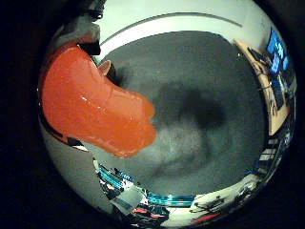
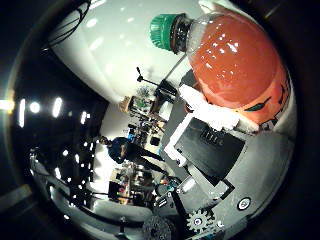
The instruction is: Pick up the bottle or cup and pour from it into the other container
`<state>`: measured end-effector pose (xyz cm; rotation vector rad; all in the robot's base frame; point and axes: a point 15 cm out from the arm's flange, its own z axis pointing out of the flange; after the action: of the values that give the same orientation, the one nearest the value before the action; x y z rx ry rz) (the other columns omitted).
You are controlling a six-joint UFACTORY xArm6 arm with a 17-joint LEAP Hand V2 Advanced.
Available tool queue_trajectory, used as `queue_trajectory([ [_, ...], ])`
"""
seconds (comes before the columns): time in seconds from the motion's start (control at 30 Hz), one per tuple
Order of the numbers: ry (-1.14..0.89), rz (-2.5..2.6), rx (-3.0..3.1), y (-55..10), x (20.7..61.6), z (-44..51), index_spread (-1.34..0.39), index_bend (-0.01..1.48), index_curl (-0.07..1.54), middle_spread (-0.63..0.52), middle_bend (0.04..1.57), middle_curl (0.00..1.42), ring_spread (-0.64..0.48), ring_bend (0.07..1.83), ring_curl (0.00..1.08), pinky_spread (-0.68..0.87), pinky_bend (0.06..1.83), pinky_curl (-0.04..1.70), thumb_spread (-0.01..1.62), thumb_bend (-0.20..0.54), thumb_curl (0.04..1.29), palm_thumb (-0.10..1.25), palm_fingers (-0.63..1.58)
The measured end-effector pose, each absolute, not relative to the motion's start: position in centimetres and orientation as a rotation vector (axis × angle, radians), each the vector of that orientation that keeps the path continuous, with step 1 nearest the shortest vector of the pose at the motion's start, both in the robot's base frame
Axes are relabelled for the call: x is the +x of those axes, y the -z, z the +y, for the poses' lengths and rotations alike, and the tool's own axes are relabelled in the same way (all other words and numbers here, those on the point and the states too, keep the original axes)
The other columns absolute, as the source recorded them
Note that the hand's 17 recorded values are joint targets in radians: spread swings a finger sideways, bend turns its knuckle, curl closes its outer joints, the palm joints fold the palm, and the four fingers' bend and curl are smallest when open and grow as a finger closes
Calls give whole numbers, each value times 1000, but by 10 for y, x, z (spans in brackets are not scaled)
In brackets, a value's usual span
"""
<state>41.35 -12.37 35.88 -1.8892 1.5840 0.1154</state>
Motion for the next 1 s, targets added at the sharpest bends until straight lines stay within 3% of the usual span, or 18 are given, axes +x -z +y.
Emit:
queue_trajectory([
  [0.5, 22, 1788, -2178, -358, 427, -76, -225, 1064, 872, -109, 1353, 724, -218, 1322, 764, -210, 1362, 897, 706, -23, 787, 945, 1132],
  [1.0, 322, 1840, -2409, -373, 462, -30, -204, 1091, 827, -107, 1345, 711, -190, 1386, 726, -209, 1315, 945, 745, -24, 743, 983, 1156],
])
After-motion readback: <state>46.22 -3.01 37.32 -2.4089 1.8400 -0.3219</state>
